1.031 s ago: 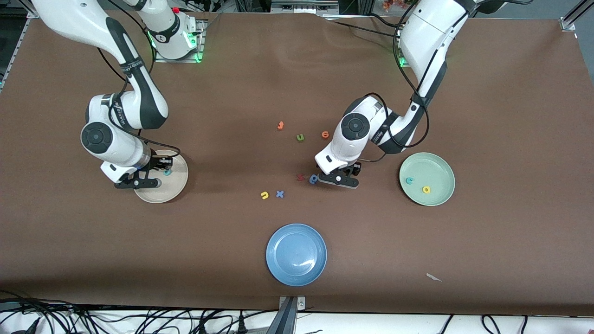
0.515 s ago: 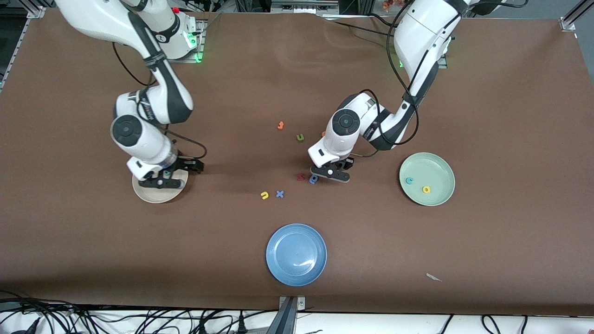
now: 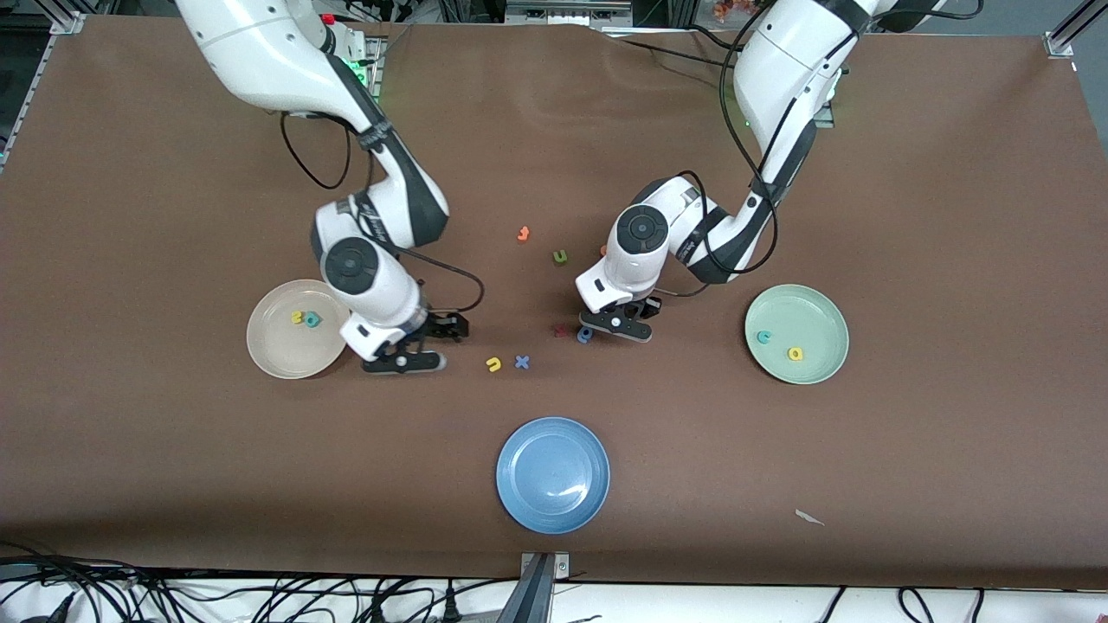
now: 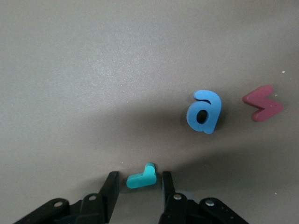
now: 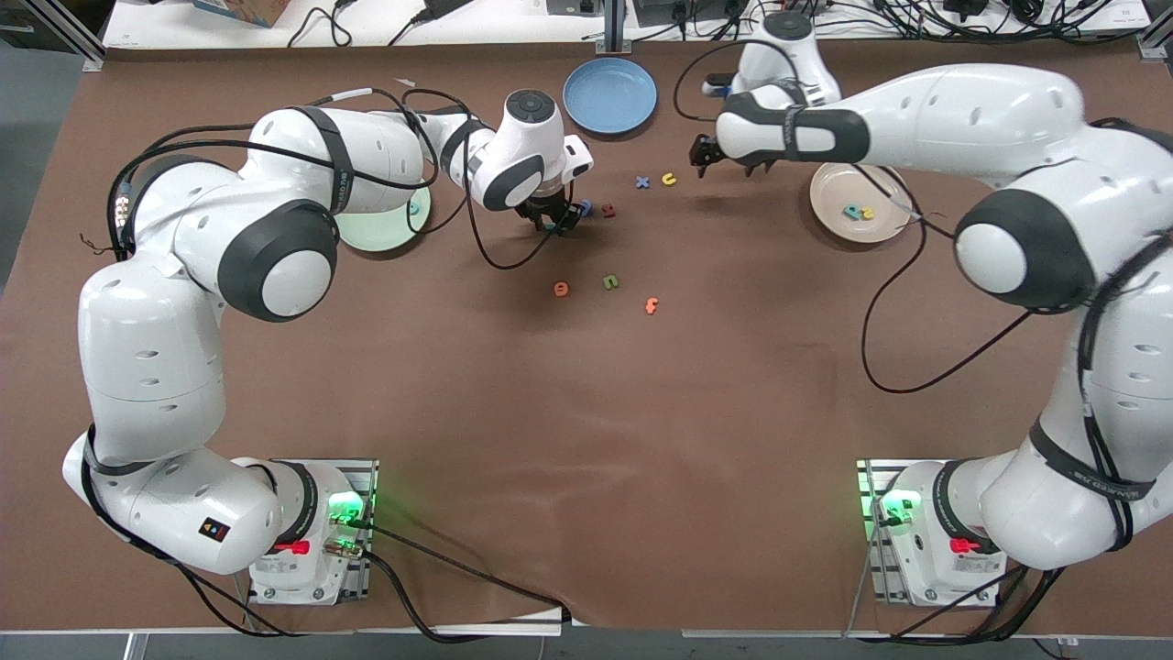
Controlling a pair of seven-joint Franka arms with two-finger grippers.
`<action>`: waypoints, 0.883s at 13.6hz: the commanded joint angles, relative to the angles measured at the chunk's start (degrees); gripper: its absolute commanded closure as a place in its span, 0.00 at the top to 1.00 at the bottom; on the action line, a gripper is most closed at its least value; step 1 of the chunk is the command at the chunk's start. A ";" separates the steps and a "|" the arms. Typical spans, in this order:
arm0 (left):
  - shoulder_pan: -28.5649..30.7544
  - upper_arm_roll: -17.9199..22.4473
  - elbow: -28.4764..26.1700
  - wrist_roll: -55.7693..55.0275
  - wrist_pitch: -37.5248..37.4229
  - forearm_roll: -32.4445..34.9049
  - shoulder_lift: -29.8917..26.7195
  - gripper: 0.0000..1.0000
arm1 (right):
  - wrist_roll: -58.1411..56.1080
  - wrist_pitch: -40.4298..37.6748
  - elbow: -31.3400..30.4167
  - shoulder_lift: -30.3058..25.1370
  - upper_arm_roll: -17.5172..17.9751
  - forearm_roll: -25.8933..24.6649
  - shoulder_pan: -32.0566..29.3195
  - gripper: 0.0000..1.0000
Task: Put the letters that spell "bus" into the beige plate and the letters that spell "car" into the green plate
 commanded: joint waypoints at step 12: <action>5.08 0.36 0.05 13.31 -11.74 3.05 -5.69 0.14 | 3.26 -2.73 19.31 14.44 -4.27 3.31 7.67 0.98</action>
